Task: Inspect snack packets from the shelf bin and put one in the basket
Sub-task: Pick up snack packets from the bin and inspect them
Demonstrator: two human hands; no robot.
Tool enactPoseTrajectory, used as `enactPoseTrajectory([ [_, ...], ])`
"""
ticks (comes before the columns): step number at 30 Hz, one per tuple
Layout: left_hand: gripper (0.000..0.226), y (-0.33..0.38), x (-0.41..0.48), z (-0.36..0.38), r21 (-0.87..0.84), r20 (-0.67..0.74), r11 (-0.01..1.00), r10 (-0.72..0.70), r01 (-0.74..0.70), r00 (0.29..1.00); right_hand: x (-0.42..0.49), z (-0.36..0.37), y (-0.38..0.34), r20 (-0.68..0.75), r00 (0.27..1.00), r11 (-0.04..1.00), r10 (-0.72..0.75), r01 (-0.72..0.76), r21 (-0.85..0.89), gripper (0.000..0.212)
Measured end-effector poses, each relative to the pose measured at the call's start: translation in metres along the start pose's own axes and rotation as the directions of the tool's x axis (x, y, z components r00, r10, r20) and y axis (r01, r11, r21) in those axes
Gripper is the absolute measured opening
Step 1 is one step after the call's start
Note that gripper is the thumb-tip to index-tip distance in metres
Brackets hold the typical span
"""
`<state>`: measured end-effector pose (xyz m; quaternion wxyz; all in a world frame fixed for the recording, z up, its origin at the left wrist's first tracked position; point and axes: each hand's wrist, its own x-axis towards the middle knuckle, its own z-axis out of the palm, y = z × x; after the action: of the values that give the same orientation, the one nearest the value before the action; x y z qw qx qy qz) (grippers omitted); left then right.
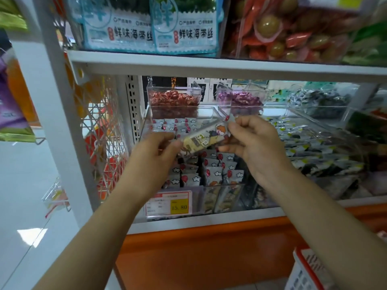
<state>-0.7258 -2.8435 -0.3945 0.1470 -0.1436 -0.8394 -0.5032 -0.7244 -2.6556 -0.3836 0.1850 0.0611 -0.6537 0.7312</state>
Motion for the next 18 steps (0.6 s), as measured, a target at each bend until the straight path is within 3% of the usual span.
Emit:
enactPoseTrajectory([
  [2,0.015,0.004,-0.003,0.0,-0.11,0.018,0.993,-0.051,0.053,0.999,-0.003,-0.004,-0.001,-0.001,0.999,0.998,0.038,-0.038,0.054,0.008],
  [7,0.016,0.007,-0.007,0.008,-0.343,0.027,0.926,-0.156,0.156,0.987,-0.008,-0.011,-0.002,0.058,0.986,0.968,0.156,-0.164,0.189,0.014],
  [13,0.026,0.005,-0.009,0.01,-0.585,0.073,0.761,-0.295,0.28,0.953,-0.009,-0.021,0.001,0.1,0.975,0.961,0.196,-0.211,0.176,0.014],
  [16,0.036,0.006,-0.009,0.01,-0.617,0.049,0.739,-0.306,0.27,0.951,-0.008,-0.024,0.002,0.13,0.97,0.958,0.204,-0.225,0.18,0.01],
  [18,0.031,0.006,-0.009,0.009,-0.614,0.034,0.743,-0.311,0.265,0.95,-0.007,-0.024,0.004,0.135,0.971,0.959,0.198,-0.22,0.179,0.008],
])
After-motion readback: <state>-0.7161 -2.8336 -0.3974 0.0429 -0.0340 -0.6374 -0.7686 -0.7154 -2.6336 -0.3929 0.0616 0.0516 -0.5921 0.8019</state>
